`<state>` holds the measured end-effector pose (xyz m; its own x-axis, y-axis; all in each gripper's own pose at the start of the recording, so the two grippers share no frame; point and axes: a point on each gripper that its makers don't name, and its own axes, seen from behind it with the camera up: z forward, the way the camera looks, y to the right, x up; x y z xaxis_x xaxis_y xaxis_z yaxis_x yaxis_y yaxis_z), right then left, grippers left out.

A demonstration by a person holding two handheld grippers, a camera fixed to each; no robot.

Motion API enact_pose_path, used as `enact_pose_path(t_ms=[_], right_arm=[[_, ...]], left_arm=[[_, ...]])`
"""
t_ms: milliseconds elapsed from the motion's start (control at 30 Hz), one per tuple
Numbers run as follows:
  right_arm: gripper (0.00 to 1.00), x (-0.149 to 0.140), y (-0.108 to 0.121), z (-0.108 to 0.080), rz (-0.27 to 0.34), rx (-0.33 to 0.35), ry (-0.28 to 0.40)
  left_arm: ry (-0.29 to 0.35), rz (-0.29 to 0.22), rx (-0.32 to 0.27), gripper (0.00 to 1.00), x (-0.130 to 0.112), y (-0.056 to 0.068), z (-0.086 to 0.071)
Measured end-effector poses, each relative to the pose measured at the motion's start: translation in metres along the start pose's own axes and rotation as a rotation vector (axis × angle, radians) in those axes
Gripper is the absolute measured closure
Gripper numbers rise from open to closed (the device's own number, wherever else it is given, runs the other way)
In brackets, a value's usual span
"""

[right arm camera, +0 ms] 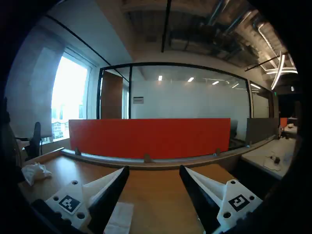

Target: Fold towel

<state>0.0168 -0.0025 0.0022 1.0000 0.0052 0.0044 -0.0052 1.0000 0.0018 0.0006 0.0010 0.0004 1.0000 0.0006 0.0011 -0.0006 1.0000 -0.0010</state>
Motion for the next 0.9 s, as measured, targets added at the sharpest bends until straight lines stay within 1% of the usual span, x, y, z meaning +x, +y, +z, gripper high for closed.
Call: enact_pose_path(t_ms=[267, 400, 467, 567, 733, 900], right_arm=[[0.01, 0.015, -0.006, -0.002, -0.007, 0.023, -0.016], [0.01, 0.017, -0.010, -0.002, -0.014, 0.045, -0.036], [0.01, 0.018, -0.015, -0.003, -0.018, 0.063, -0.048], [0.01, 0.020, -0.024, -0.005, -0.035, 0.096, -0.064], [0.01, 0.016, -0.037, -0.006, -0.084, 0.153, -0.102], [0.01, 0.013, -0.054, -0.008, -0.125, 0.228, -0.139]], left_arm=[[-0.031, 0.005, -0.032, 0.07, 0.005, 0.011, 0.000], [-0.048, 0.023, -0.064, 0.07, 0.009, 0.018, 0.000], [-0.056, 0.035, -0.079, 0.07, 0.010, 0.021, -0.001], [-0.074, 0.047, -0.116, 0.07, 0.009, 0.030, -0.002], [-0.105, 0.063, -0.182, 0.07, 0.007, 0.043, -0.004], [-0.136, 0.073, -0.240, 0.07, 0.003, 0.055, -0.006]])
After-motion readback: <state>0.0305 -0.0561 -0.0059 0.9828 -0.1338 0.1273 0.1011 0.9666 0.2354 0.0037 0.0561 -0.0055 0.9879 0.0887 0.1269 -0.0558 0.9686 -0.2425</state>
